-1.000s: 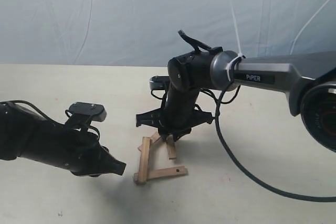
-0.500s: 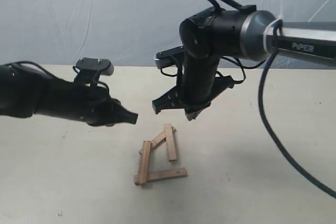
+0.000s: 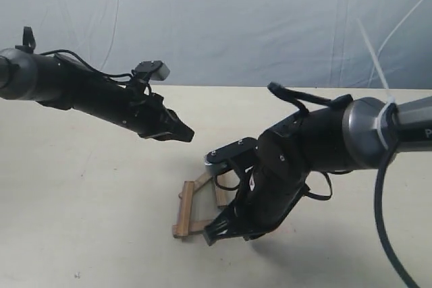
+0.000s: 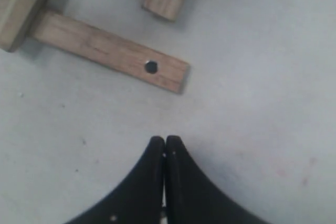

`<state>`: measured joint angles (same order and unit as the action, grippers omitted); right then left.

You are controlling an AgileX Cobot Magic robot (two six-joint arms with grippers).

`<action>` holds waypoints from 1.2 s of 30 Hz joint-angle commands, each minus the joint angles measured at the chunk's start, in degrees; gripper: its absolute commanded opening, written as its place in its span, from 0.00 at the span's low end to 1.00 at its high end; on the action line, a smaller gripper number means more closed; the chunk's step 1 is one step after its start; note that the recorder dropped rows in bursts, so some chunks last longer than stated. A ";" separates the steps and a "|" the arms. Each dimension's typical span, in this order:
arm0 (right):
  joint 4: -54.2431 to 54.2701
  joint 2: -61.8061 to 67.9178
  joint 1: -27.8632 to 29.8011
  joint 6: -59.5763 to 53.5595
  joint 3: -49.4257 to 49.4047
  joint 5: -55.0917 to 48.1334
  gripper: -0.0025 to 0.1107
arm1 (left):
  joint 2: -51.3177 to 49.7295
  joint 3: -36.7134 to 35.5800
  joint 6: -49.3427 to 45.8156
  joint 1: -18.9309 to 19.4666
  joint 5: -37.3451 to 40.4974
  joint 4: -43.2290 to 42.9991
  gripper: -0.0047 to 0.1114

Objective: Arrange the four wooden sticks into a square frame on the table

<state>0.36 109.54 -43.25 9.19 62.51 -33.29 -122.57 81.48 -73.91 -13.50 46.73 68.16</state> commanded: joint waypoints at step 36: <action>0.06 4.69 -1.44 -0.38 0.08 10.06 0.02 | -12.21 8.32 6.40 -5.77 -2.87 -8.56 0.04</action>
<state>0.92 113.85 -44.58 9.05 62.37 -24.32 -134.66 89.69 -68.77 -17.77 43.59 63.72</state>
